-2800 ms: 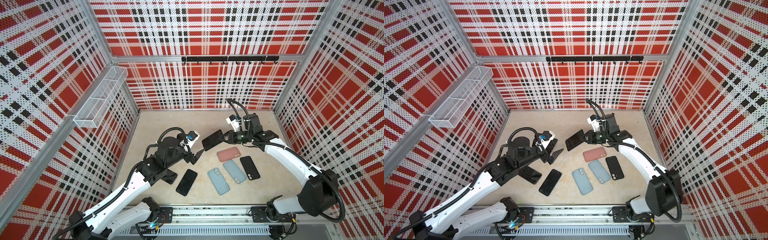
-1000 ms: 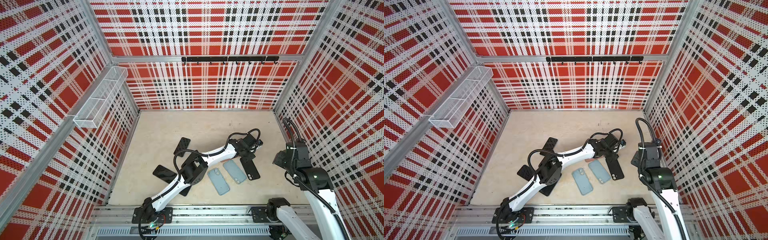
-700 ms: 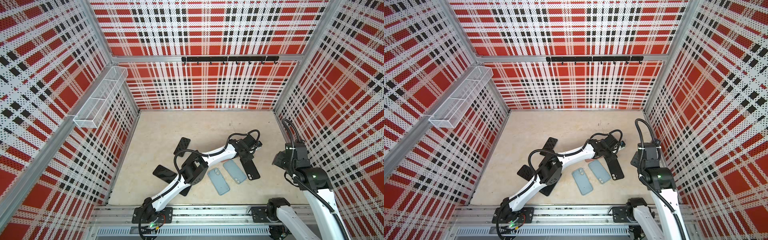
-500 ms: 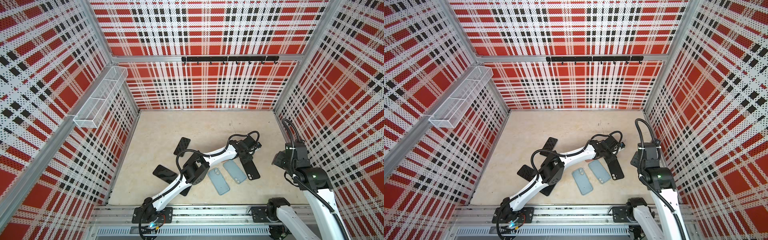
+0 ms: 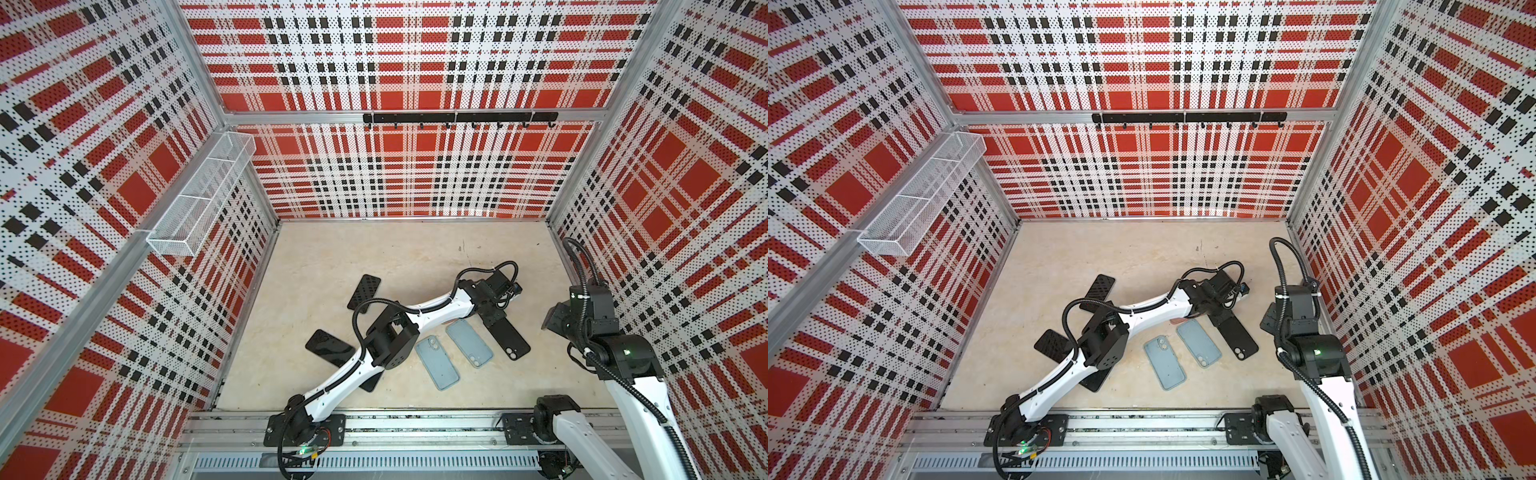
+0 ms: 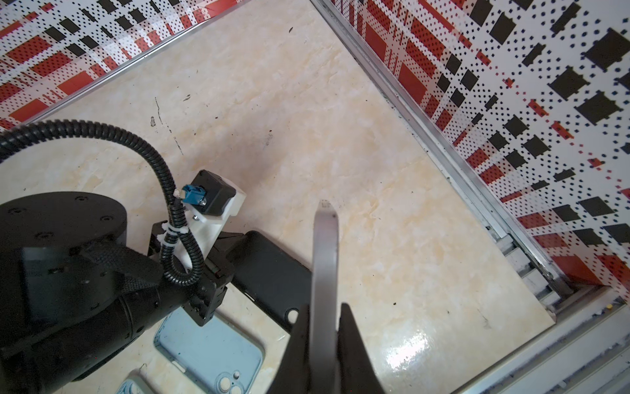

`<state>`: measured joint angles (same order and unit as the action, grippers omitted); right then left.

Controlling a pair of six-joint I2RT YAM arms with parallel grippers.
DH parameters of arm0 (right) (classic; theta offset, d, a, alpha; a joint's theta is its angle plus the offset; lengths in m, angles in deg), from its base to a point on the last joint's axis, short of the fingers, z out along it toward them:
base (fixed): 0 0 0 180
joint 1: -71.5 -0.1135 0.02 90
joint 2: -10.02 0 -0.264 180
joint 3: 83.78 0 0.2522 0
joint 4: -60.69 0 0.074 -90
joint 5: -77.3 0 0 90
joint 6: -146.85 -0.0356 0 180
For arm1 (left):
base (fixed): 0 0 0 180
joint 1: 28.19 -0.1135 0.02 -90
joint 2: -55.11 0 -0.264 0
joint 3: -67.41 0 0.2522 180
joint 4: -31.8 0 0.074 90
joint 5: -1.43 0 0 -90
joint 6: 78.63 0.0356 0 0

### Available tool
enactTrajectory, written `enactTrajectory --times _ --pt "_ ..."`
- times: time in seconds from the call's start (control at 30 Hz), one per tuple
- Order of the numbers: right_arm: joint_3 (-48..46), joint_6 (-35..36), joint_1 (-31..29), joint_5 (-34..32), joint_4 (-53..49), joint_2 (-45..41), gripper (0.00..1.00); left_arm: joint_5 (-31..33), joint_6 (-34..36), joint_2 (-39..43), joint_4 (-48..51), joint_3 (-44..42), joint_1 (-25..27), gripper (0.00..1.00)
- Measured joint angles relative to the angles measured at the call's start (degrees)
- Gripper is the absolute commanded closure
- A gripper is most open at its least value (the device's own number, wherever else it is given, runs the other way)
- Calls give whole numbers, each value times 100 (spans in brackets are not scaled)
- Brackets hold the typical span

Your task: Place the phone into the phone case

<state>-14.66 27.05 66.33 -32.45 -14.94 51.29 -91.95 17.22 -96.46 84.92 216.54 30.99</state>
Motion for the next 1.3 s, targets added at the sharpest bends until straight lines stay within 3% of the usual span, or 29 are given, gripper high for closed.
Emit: enactTrajectory --times 0.2,0.43,0.6,0.7,0.93,1.07,1.3 --pt "2 2 0 68 37 -42 100 2 -339 170 -295 -251 -50 100" --pt "111 94 0 957 691 -863 100 310 -610 881 -444 -326 -236 100" --pt "442 175 0 1554 1259 -1064 100 699 -1084 1543 -400 -374 -761 100" --pt "417 168 0 1891 1534 -1012 100 944 -1502 2009 -400 -861 -1300 100" --pt "201 -20 0 2743 2107 -264 100 1132 -2544 2653 -470 -2610 -2553 100" --pt "-68 -291 -92 3230 2610 363 100 1056 -3036 2702 -546 -3392 -2903 100" --pt "-166 -540 -1458 3010 3198 1687 100 892 -3609 2809 -704 -4197 -3101 100"
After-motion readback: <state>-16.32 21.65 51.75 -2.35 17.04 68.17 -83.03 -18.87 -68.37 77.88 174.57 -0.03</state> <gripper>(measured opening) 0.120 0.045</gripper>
